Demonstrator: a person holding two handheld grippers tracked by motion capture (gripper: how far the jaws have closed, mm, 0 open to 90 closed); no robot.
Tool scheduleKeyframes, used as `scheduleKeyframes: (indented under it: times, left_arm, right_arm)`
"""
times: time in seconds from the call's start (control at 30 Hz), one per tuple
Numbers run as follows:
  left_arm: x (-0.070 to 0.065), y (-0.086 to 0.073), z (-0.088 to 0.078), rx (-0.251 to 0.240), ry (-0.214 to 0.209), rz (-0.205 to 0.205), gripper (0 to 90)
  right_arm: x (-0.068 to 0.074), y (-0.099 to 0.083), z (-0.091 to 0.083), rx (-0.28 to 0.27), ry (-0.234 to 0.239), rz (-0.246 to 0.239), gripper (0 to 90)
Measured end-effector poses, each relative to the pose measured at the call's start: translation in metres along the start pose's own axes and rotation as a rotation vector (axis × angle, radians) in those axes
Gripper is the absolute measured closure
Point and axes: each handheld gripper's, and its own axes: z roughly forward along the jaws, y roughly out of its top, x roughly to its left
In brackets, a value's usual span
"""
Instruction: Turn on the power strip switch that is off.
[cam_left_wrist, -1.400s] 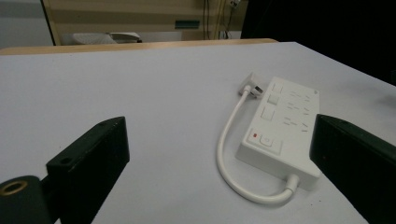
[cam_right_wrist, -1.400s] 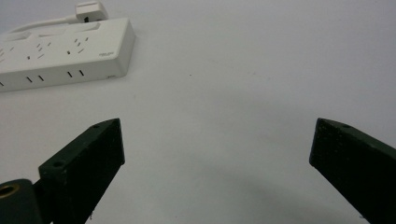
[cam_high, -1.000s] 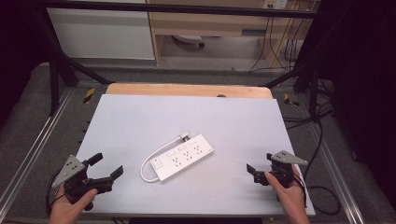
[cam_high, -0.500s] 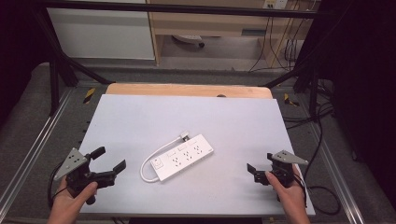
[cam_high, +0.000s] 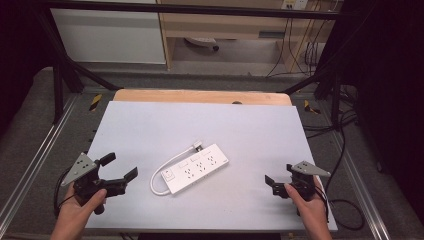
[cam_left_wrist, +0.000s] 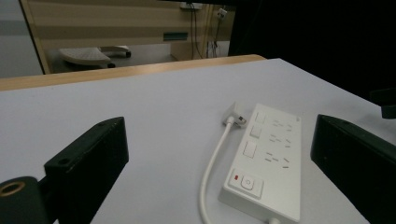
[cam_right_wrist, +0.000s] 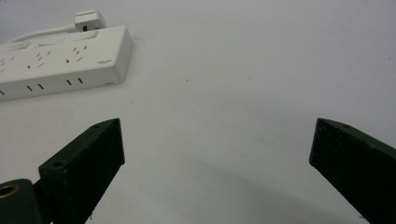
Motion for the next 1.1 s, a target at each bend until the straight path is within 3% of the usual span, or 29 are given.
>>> scheduleKeyframes:
  times: [0.3, 1.1]
  left_arm:
    - [-0.008, 0.008, 0.012, 0.006, -0.026, 0.018, 4.1]
    - [-0.021, 0.02, 0.044, 0.013, -0.048, 0.054, 4.2]
  right_arm:
    - [0.0, 0.0, 0.0, -0.002, 0.001, 0.0, 3.6]
    - [-0.001, 0.0, 0.0, -0.005, 0.002, -0.002, 3.6]
